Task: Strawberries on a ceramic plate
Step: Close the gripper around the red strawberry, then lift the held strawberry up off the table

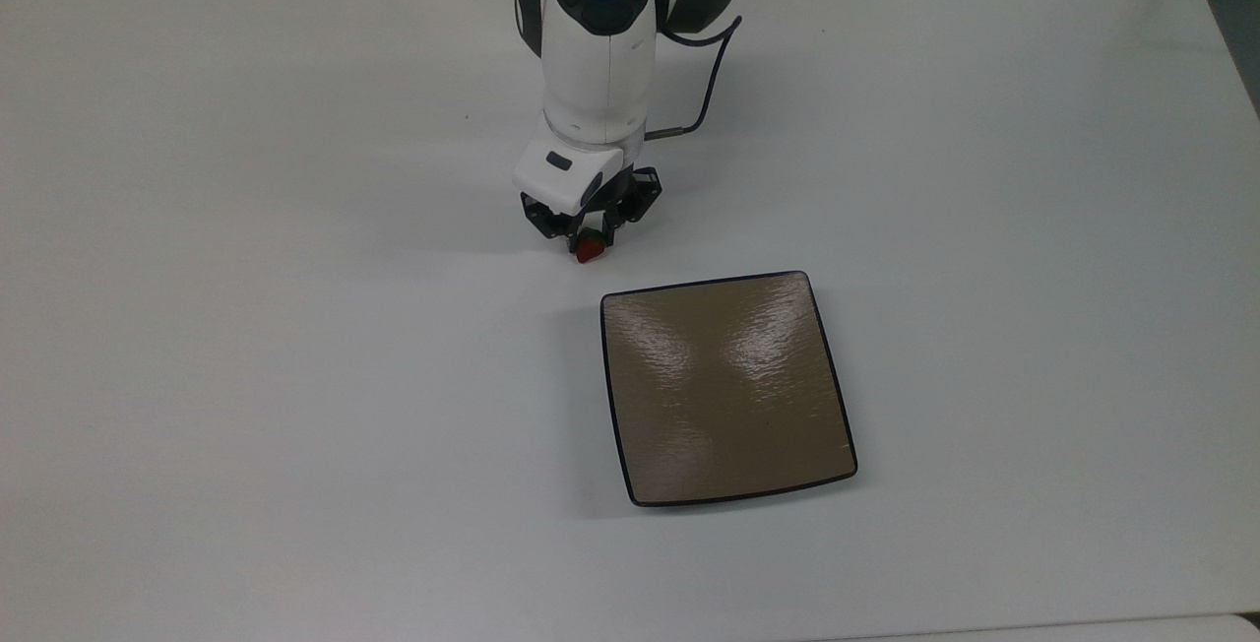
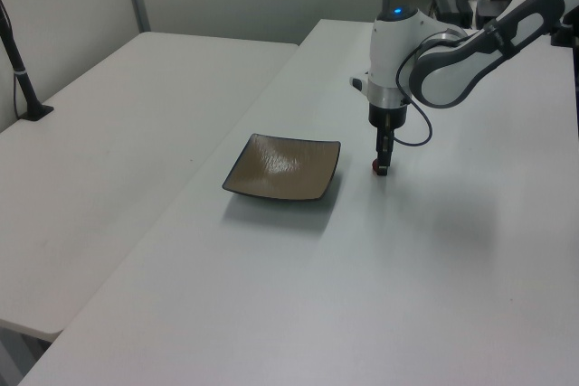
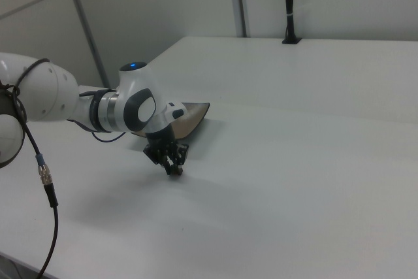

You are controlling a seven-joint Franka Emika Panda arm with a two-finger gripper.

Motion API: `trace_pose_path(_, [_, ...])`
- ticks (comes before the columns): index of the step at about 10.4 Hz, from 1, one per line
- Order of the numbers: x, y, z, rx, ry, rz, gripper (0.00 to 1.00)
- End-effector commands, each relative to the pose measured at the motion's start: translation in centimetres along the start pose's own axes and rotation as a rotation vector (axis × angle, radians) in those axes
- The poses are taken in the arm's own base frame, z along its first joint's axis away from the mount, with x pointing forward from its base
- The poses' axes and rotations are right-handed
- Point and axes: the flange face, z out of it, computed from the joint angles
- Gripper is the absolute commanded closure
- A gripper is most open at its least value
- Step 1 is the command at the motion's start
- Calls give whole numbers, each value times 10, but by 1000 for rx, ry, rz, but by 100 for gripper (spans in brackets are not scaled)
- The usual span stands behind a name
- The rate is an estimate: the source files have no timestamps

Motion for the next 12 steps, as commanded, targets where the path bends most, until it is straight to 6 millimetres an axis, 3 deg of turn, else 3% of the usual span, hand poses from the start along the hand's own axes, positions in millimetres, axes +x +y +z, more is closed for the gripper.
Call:
trace_pose_path(1, [-1, 6, -8, -12, 21, -17, 88])
trace_pose_path(4, [-6, 16, -39, -11, 3, -3, 87])
trace_pose_path(9, [-7, 36, -158, 28, -72, 39, 86])
trace_pose_path(12, [-7, 42, -217, 96, -83, 68, 86])
